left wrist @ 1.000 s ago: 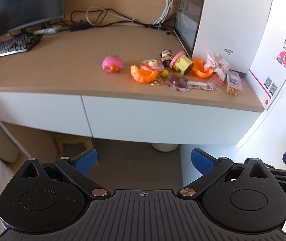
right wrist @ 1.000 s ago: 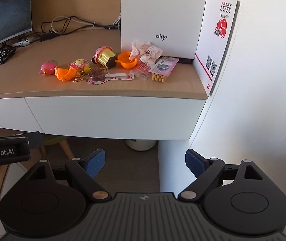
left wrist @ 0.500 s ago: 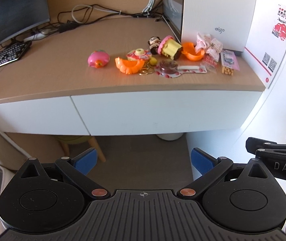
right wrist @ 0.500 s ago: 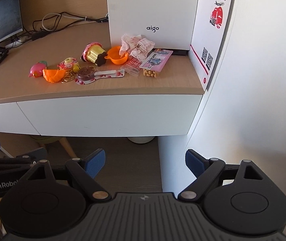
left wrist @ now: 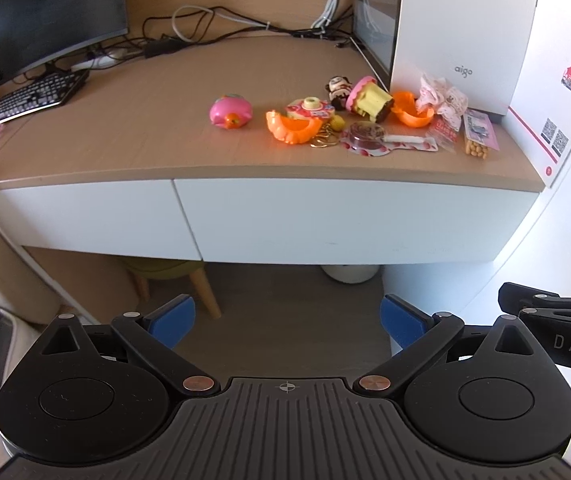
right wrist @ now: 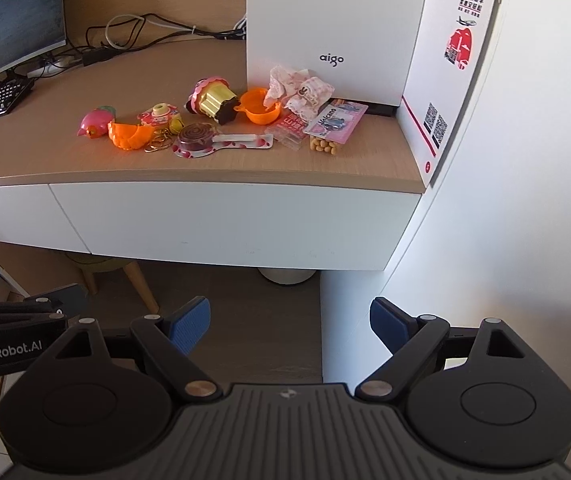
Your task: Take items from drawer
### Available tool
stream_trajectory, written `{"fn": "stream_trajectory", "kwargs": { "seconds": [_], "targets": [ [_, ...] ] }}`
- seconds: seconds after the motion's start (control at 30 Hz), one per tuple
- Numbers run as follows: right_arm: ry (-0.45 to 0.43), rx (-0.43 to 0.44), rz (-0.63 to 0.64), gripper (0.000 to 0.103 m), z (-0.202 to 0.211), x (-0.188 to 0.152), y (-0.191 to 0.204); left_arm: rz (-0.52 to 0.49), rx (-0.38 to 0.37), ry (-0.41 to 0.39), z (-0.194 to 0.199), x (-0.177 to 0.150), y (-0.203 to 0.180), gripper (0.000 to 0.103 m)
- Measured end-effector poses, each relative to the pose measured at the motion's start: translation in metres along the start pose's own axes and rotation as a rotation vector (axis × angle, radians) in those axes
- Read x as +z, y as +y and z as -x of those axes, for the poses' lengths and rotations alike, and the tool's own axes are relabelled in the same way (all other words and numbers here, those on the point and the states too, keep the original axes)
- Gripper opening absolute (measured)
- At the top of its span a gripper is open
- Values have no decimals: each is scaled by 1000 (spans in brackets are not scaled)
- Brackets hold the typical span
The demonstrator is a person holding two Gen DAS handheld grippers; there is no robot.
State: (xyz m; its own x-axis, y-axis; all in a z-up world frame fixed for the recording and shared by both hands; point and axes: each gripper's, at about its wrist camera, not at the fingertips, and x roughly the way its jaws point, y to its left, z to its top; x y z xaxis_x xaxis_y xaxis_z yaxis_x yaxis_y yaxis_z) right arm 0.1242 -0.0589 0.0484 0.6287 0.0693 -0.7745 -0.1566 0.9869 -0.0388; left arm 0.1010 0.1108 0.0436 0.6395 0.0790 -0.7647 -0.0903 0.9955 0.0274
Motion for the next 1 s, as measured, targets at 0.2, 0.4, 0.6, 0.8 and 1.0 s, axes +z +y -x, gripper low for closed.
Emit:
{"fn": "stream_trajectory", "kwargs": {
  "seconds": [0.2,0.4,0.6,0.8,1.0],
  "targets": [
    [8,6,8,88,-2,-1,1,14,5,2,1,-2,4,101],
    [10,9,10,88,-2,-1,2,17,3,5,0,-2,4,101],
    [11,8,8,88,-3,-1,2,17,1,7,-2,-3,4,100],
    [12,10,3,88,-3,-1,0,11,-1,13,-4,-3,2,73],
    [10,16,1,88,-3,-1,0,4,-5,17,-5,-4,-1,68]
  ]
}}
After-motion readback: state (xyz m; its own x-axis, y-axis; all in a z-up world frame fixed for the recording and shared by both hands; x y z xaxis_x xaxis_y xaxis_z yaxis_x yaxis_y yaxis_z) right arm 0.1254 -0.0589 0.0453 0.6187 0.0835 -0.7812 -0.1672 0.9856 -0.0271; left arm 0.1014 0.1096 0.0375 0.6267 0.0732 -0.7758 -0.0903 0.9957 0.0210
